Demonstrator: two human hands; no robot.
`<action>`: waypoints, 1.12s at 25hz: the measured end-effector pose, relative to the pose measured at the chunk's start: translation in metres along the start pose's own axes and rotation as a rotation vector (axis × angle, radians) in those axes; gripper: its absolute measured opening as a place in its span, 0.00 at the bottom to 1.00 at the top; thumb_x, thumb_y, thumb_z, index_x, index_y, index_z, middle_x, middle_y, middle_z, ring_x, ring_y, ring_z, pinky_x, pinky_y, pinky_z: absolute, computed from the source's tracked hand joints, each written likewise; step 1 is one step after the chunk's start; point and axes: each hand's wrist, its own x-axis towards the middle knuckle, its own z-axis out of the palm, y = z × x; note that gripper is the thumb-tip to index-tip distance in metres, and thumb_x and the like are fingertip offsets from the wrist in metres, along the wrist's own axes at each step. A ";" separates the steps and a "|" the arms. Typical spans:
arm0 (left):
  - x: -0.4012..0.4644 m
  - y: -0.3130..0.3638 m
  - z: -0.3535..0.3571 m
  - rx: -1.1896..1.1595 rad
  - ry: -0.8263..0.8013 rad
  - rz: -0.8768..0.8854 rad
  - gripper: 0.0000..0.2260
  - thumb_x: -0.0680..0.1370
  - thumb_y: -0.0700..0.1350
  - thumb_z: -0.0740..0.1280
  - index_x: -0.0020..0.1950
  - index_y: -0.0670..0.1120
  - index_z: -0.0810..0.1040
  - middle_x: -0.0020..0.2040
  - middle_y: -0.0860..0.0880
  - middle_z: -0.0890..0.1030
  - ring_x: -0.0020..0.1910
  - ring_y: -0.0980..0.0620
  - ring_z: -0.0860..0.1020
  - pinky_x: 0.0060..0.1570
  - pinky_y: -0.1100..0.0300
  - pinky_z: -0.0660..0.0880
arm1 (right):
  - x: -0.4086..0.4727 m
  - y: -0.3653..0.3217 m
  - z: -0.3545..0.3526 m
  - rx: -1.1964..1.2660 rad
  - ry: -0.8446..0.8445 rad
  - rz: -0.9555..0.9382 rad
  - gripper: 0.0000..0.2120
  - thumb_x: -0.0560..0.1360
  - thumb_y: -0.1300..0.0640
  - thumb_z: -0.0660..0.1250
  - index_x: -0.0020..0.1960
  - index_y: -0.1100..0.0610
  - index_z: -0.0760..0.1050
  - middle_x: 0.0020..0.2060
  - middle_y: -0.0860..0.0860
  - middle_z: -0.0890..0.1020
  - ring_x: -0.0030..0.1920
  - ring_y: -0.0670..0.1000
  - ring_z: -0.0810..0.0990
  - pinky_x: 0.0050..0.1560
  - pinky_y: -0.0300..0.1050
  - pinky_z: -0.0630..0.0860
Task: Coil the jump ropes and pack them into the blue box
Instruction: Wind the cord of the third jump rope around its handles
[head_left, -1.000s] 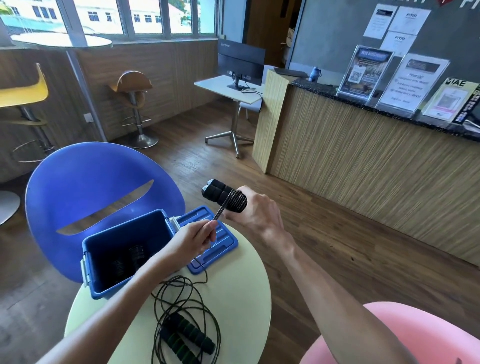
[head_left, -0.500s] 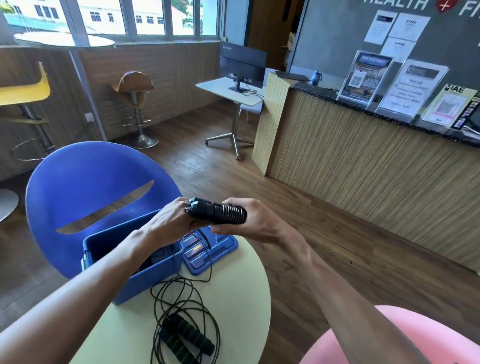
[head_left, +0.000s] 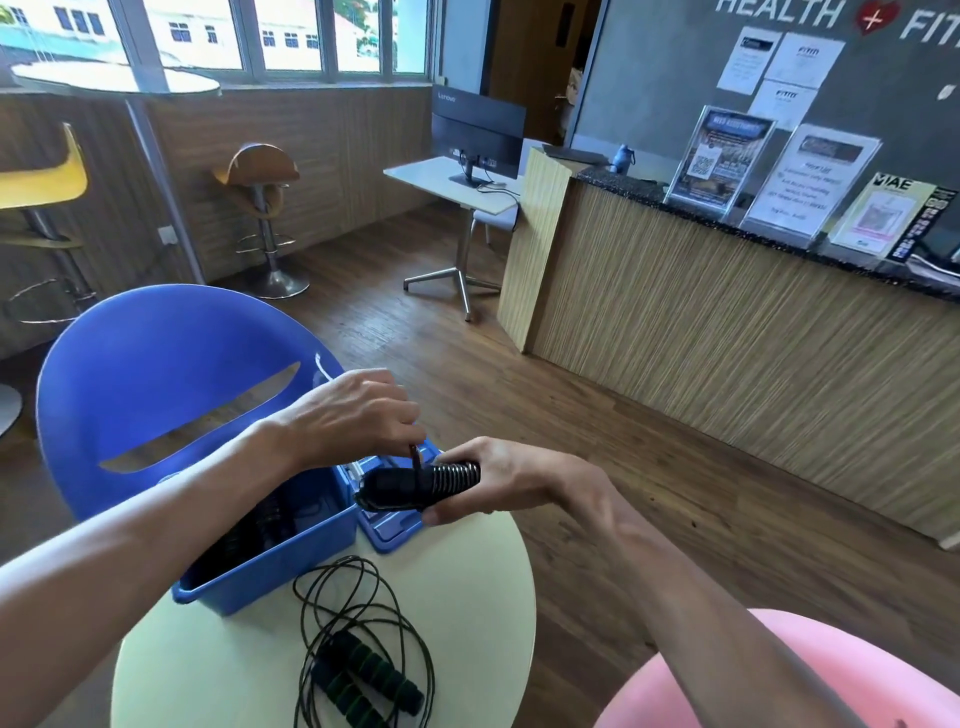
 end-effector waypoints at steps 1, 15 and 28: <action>0.005 0.002 -0.005 0.042 -0.008 0.014 0.13 0.73 0.37 0.70 0.33 0.49 0.71 0.30 0.52 0.70 0.29 0.50 0.72 0.32 0.58 0.73 | 0.000 -0.001 0.001 -0.051 0.004 0.024 0.17 0.67 0.37 0.75 0.50 0.43 0.79 0.38 0.45 0.78 0.39 0.48 0.76 0.42 0.49 0.74; 0.015 0.042 0.008 -1.294 -0.114 -1.136 0.05 0.81 0.43 0.63 0.52 0.43 0.74 0.39 0.46 0.83 0.29 0.45 0.76 0.28 0.60 0.73 | 0.031 0.032 0.008 -0.616 0.818 0.133 0.30 0.73 0.31 0.64 0.73 0.34 0.63 0.45 0.53 0.79 0.45 0.61 0.83 0.44 0.49 0.77; 0.033 0.050 0.008 -0.721 -0.237 -0.977 0.08 0.79 0.47 0.59 0.44 0.43 0.71 0.29 0.46 0.77 0.24 0.47 0.76 0.25 0.57 0.71 | 0.030 0.039 0.004 -0.598 0.907 0.150 0.32 0.74 0.31 0.62 0.76 0.34 0.60 0.45 0.54 0.78 0.46 0.61 0.83 0.43 0.50 0.77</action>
